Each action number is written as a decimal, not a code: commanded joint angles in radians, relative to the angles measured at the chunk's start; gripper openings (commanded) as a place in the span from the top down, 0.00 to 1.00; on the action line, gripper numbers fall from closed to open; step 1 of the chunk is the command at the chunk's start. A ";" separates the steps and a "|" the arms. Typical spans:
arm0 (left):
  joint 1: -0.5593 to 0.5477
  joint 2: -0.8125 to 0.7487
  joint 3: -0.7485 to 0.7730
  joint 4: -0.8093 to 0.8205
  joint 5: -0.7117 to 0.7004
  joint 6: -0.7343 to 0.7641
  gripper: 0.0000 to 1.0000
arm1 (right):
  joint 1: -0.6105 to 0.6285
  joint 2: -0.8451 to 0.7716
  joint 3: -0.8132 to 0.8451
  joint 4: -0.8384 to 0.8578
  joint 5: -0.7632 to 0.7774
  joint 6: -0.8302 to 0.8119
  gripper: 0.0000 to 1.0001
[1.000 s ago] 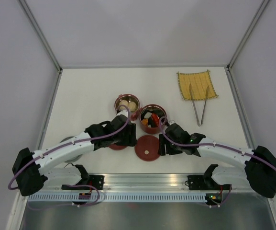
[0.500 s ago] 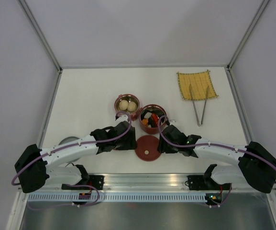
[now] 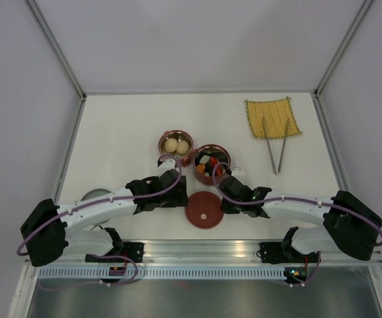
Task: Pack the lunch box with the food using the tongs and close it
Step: Pick up the box lid from the center of the board, then close the box lid on the packing box.
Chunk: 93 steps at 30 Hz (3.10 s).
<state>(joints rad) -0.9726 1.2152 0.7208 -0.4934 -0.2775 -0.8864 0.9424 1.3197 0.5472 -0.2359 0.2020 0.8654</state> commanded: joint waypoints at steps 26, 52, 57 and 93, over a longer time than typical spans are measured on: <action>0.362 -0.152 0.284 -0.047 0.053 0.297 0.11 | -0.287 0.180 0.833 -0.555 0.080 -0.377 0.99; 0.416 0.109 0.341 0.131 0.267 0.328 0.14 | -0.355 0.273 0.747 -0.528 0.030 -0.243 1.00; 0.416 0.112 0.335 0.135 0.273 0.326 0.14 | -0.358 0.297 0.767 -0.525 0.046 -0.258 0.99; 0.414 0.207 0.351 0.188 0.373 0.322 0.19 | -0.378 0.326 0.798 -0.536 -0.044 -0.310 0.98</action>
<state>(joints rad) -0.5594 1.4147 1.0340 -0.3466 0.0788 -0.5842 0.5655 1.6543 1.3083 -0.7483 0.1867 0.5678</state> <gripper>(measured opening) 0.810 0.020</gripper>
